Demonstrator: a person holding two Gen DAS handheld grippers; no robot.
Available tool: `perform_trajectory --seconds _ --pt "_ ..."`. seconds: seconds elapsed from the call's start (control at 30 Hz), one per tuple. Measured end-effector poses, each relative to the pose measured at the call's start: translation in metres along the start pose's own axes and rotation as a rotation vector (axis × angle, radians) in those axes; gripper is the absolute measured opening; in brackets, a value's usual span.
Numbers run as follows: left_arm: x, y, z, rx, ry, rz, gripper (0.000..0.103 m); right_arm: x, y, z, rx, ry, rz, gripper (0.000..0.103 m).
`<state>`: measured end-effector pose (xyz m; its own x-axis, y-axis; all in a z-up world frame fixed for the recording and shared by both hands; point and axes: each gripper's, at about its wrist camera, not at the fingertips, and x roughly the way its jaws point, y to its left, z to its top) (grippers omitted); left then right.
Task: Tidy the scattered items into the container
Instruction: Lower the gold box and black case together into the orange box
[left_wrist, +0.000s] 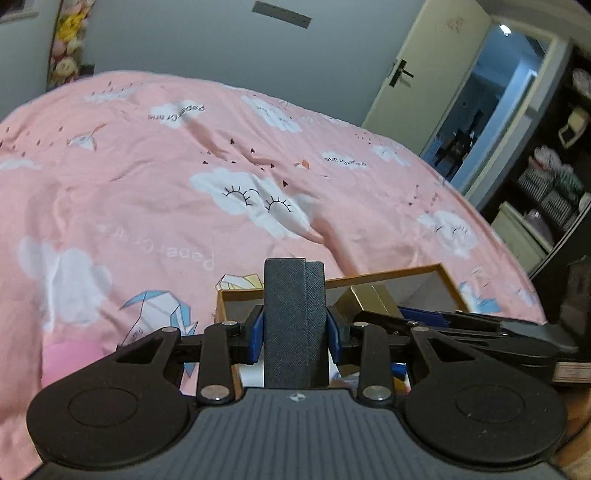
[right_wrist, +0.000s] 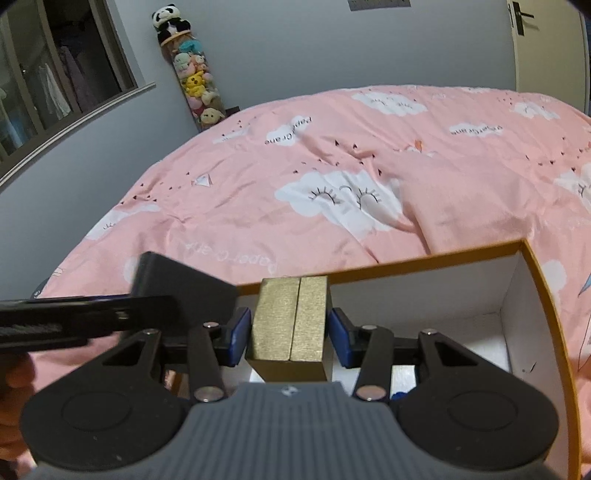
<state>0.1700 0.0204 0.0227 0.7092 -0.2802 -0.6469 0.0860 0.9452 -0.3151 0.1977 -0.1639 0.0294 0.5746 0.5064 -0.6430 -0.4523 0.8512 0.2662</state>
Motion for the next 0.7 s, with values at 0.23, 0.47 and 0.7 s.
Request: perform_trajectory --seconds 0.23,0.47,0.7 --pt "0.027 -0.008 -0.015 0.048 0.029 0.052 0.039 0.008 -0.010 -0.008 0.014 0.007 -0.033 0.049" --pt "0.046 -0.005 -0.019 0.023 0.105 0.130 0.039 0.025 -0.014 -0.011 0.043 0.009 -0.043 0.049" --pt "0.050 0.004 -0.017 0.000 0.119 0.161 0.039 0.047 -0.025 -0.013 0.143 0.065 0.010 0.049"
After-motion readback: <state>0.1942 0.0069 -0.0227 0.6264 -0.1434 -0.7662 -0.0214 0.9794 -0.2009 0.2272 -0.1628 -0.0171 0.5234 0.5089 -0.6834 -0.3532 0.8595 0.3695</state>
